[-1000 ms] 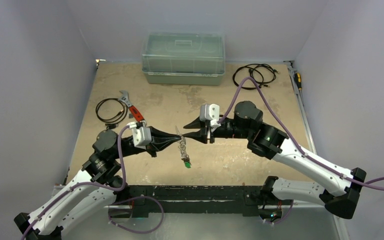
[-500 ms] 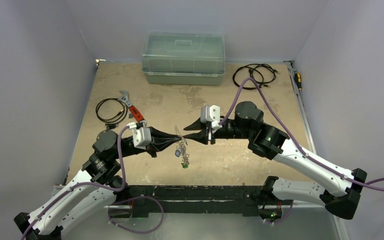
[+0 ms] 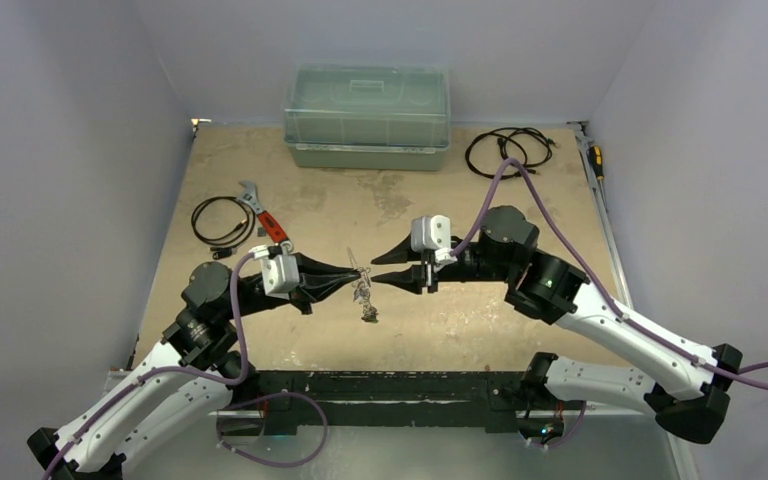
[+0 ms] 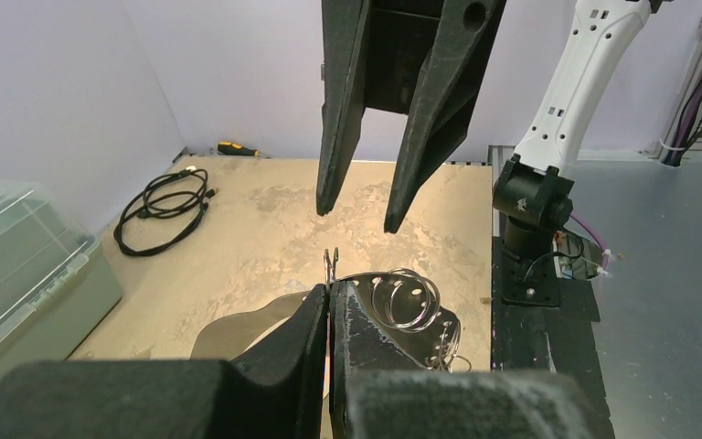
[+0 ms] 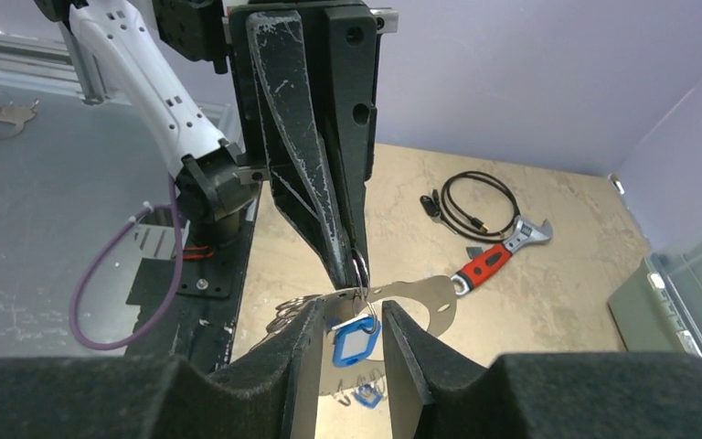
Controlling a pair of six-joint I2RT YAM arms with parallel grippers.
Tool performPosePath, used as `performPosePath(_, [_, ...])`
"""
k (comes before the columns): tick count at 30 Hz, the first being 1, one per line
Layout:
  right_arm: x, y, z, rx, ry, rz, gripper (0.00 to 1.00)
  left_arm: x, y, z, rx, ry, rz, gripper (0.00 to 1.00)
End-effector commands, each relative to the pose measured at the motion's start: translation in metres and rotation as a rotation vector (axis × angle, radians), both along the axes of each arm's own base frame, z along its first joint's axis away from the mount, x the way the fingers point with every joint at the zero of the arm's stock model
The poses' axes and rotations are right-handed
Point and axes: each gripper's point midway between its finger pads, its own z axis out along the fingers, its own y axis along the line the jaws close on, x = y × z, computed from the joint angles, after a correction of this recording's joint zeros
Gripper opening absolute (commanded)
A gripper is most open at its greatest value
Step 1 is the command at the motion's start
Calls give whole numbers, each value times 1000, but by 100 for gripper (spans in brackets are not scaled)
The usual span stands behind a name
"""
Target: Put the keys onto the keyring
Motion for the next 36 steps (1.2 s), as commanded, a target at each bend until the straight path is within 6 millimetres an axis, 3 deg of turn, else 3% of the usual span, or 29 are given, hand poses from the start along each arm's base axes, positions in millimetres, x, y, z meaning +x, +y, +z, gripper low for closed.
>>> performPosePath(1, [-1,6,10,17,-10,21,33,-3,3,21,-54,-56,2,0])
performPosePath(36, [3,25,9,15,4,69,24,-6,0,20,-54,-52,-27,0])
